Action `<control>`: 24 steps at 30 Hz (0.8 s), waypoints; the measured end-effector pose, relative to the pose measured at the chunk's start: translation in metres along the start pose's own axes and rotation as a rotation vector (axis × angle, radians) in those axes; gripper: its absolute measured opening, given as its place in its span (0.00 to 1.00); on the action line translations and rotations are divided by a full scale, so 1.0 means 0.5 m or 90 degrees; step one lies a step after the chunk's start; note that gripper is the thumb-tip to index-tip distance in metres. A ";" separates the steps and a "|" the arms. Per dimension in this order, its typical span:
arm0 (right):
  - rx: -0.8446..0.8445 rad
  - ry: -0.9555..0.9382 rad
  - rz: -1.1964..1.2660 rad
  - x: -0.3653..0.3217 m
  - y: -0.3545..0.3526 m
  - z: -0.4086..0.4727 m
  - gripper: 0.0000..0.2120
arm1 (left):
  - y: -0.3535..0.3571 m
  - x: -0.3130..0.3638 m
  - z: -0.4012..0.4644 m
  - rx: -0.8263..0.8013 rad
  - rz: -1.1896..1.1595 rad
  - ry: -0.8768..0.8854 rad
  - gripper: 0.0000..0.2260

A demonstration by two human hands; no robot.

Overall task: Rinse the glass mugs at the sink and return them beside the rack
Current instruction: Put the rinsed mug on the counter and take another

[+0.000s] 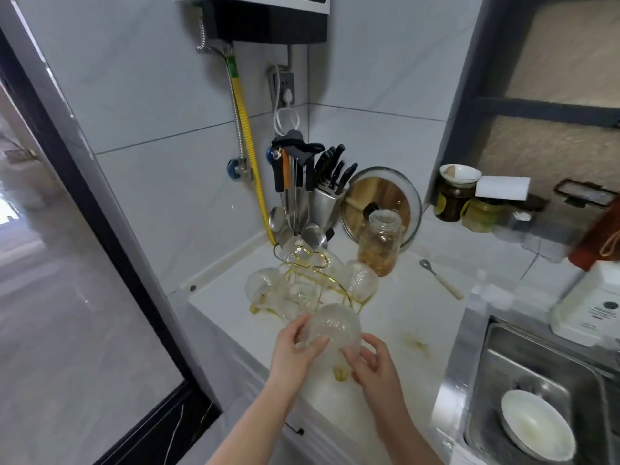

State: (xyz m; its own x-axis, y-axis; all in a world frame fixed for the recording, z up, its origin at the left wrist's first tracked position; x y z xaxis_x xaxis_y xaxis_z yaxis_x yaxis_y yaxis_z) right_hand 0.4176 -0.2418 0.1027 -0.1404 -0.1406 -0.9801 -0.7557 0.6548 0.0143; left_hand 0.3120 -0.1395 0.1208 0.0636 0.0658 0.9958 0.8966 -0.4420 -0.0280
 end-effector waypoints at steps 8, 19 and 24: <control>-0.008 0.093 -0.016 0.048 0.037 0.115 0.19 | -0.018 -0.046 0.117 0.030 0.120 -0.026 0.20; -0.036 0.126 -0.074 0.090 0.011 0.249 0.21 | 0.019 -0.101 0.196 0.050 0.271 -0.013 0.12; -0.034 0.128 -0.115 0.106 0.010 0.262 0.25 | 0.020 -0.119 0.192 0.063 0.304 -0.061 0.11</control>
State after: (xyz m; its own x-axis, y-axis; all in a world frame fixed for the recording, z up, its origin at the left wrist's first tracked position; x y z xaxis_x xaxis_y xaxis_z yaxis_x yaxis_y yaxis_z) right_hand 0.4903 -0.1489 0.0249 -0.1206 -0.4001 -0.9085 -0.8124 0.5658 -0.1413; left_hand 0.3592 -0.0618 0.0529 0.5135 -0.0392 0.8572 0.7943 -0.3563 -0.4921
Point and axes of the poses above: each hand's wrist, its own z-axis towards the middle knuckle, its own y-axis out of the palm, x = y × z, the point moved 2 cm from there along z, towards the middle knuckle, and after that the axes turned 5 degrees about -z, right-handed, at the moved point
